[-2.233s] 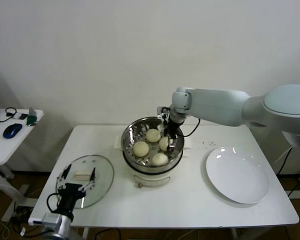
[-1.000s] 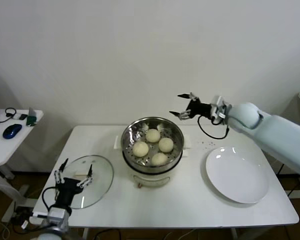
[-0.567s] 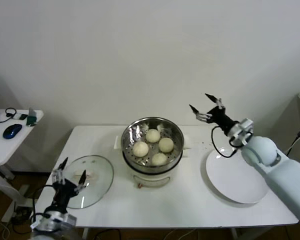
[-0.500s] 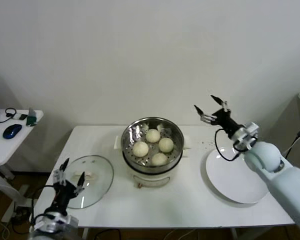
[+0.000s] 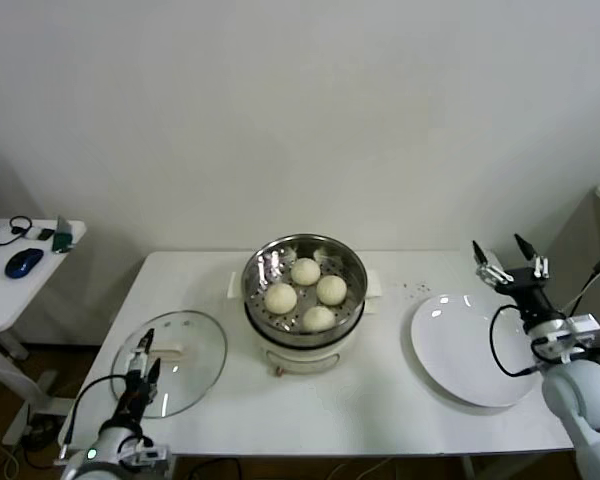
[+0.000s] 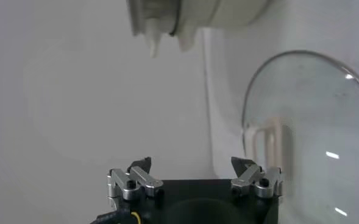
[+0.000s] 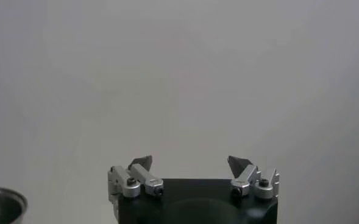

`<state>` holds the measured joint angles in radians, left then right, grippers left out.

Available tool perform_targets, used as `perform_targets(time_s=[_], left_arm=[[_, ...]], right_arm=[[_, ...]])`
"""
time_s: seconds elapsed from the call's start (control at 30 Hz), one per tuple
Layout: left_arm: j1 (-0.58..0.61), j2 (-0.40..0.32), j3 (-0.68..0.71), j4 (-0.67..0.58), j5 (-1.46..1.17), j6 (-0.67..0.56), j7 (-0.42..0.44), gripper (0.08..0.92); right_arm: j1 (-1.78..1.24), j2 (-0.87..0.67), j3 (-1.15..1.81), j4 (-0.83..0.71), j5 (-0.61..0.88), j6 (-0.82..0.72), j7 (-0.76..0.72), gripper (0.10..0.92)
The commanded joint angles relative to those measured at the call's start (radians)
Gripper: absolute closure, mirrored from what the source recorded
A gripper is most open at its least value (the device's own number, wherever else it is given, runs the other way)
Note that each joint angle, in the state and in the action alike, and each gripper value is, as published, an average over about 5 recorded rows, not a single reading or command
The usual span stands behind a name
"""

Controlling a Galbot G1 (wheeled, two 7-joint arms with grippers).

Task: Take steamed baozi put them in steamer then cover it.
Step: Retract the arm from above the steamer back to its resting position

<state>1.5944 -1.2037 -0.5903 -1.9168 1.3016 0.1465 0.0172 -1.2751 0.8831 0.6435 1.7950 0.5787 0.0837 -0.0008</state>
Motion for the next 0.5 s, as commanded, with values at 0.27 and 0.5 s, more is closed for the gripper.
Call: perform_targets(time_s=[0.27,0.5], left_arm=[[-0.169,-0.032,0.026,0.291,0.110,-0.059,-0.079,0.177],[-0.238,-0.031,0.032,0.348,0.090,-0.069,-0.108,0.177]], right_arm=[[-0.134,0.127,0.128,0.021,-0.069,-0.034,0.031,0.203],[-0.132,0.144,0.129,0.017,-0.090,-0.033,0.029,0.203]])
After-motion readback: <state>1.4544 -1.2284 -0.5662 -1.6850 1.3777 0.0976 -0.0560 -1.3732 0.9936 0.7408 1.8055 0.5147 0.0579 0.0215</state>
